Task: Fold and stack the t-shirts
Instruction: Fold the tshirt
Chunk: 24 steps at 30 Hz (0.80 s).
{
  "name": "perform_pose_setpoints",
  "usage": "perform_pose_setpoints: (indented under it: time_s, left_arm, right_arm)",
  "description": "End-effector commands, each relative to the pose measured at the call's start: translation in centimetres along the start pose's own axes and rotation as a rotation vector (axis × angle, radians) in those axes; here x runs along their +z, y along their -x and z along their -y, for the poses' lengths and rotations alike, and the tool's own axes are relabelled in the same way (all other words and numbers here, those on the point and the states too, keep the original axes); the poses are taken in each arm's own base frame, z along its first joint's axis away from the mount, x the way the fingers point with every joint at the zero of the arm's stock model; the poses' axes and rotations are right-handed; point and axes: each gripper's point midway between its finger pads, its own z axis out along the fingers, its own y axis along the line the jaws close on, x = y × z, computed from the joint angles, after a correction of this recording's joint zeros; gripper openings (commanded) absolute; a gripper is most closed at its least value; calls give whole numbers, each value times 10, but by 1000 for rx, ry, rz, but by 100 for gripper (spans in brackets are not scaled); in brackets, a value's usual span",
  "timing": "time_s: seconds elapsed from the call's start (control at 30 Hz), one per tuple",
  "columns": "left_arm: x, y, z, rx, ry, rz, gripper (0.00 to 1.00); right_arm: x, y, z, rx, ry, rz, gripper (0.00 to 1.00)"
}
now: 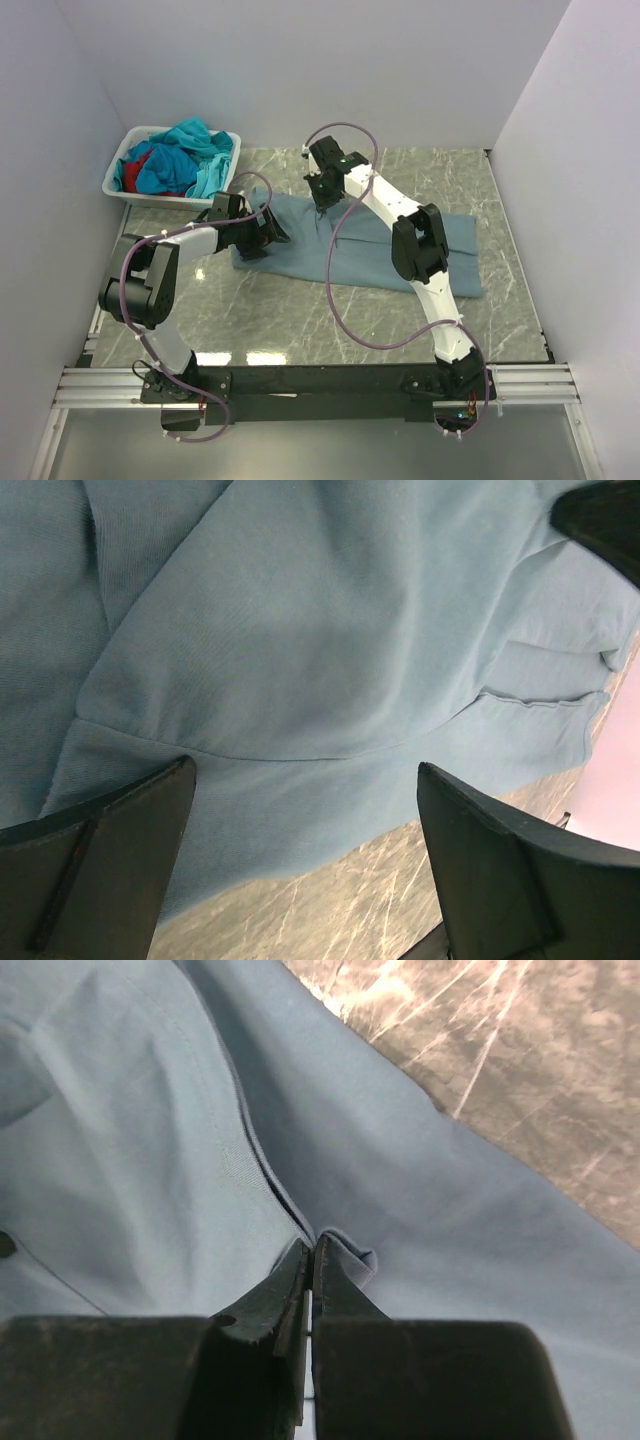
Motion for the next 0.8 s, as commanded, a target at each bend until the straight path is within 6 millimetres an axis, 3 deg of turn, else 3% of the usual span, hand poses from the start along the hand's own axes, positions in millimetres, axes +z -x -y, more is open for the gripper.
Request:
perform_pose_setpoints:
  time_s: [0.0,0.07,0.17,0.2,0.23,0.43,0.7,0.77]
  left_arm:
    - [4,-5,-22,0,66,2,99]
    - [4,-5,-22,0,63,-2,99]
    - [5,-5,-22,0,63,-2,99]
    - [5,-5,-22,0,62,-2,99]
    - [5,-4,-22,2,62,-1,99]
    - [4,-4,-20,0,54,-1,99]
    - [1,-1,-17,5,51,14,99]
    - [1,3,-19,6,65,26,99]
  right_arm:
    - [-25,31,-5,11,-20,86,0]
    - [-21,30,0,22,-51,79,0]
    - [-17,26,5,49,-75,68,34]
    - [-17,26,8,56,-101,73,51]
    - [-20,27,10,63,-113,75,55]
    - [-42,34,18,92,-161,126,62]
    - [-27,-2,19,152,-156,38,62]
    - [-24,-12,27,175,-188,17,62]
